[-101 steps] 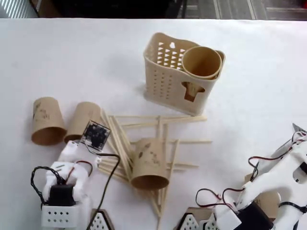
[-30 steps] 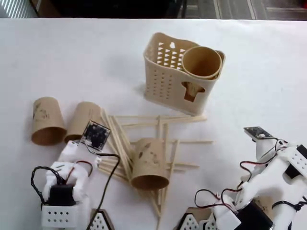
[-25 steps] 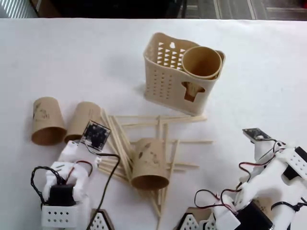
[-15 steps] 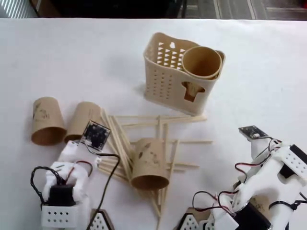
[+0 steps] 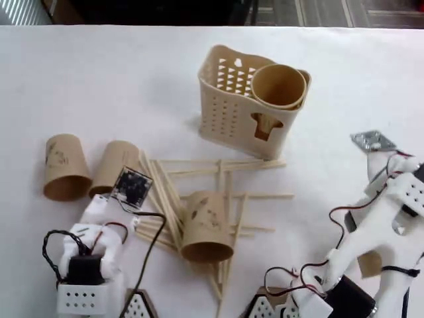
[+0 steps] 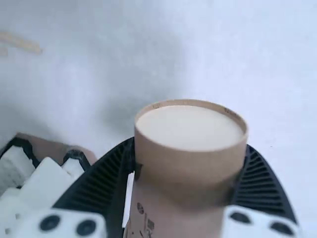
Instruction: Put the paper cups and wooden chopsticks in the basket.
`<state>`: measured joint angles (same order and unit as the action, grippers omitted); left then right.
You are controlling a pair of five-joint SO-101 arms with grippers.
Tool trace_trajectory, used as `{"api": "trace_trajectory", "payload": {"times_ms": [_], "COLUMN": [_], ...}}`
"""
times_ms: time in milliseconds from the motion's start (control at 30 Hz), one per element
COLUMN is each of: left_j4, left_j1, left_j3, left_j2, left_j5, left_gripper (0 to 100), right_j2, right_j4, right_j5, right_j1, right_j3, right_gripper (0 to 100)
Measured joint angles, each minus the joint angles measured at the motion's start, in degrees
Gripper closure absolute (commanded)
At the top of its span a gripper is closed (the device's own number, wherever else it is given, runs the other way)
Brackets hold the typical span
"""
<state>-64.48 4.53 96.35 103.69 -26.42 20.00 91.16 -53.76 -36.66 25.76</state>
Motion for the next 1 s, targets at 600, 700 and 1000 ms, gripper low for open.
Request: {"api": "trace_trajectory", "payload": {"times_ms": [600,700,1000], "left_j4": [0.00,0.00,0.00], "left_j1": [0.00,0.00,0.00], "left_j3": [0.00,0.00,0.00], "left_j2": [0.00,0.00,0.00], "left_j5": [0.00,0.00,0.00], "left_gripper": [92,92,92], "right_j2": [-0.18,-0.18,-0.18], "right_j4": [-30.95,-27.69,-7.38], "right_j5": [24.18,24.18,24.62], "right_j1": [14.95,15.03,15.03], "right_j3": [12.40,11.08,-2.02], "right_gripper": [65.0,65.1,64.9]}}
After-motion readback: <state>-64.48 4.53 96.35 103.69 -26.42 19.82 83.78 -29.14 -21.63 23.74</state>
